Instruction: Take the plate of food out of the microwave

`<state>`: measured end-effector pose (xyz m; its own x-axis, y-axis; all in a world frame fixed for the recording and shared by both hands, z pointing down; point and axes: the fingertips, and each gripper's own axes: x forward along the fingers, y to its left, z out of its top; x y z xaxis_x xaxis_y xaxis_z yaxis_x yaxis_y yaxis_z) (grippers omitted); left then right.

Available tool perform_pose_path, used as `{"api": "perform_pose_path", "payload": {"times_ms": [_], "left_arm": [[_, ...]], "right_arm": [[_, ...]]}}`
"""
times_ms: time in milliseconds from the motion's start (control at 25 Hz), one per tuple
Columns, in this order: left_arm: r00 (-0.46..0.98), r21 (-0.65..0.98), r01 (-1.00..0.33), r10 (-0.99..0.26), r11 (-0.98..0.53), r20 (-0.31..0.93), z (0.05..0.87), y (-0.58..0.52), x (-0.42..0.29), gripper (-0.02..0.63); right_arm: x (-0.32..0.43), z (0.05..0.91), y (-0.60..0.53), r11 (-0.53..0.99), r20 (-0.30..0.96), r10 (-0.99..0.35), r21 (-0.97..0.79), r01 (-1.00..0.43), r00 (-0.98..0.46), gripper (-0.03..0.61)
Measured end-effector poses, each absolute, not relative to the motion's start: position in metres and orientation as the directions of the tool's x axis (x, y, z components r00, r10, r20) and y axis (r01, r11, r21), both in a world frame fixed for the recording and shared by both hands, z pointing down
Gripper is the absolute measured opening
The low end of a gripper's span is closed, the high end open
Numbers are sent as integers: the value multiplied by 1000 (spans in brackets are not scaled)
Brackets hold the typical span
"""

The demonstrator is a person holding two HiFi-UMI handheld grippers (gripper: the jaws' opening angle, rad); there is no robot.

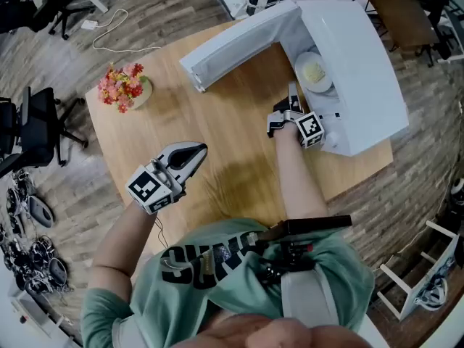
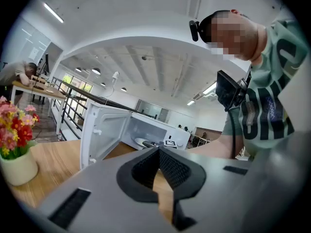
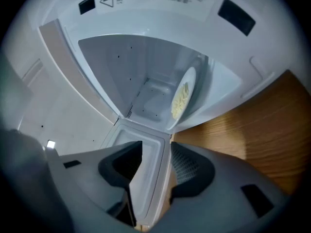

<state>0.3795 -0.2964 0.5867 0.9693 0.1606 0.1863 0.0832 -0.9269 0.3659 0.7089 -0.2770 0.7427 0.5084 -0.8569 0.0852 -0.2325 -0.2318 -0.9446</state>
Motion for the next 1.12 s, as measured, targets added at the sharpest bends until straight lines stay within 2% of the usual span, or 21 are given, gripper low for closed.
{"api": "perform_pose_path", "payload": {"times_ms": [80, 480, 1120], "left_arm": [[967, 379, 73, 158, -922, 199, 593, -301, 375, 3], [973, 438, 48, 142, -898, 184, 611, -309, 357, 3], [972, 485, 53, 156, -873, 175, 630, -309, 354, 3]], "right_arm": [[718, 748, -278, -230, 85, -832, -953, -200, 549, 182], [749, 759, -282, -205, 96, -741, -975, -88, 665, 183], [765, 777, -285, -185, 117, -710, -983, -23, 694, 181]]}}
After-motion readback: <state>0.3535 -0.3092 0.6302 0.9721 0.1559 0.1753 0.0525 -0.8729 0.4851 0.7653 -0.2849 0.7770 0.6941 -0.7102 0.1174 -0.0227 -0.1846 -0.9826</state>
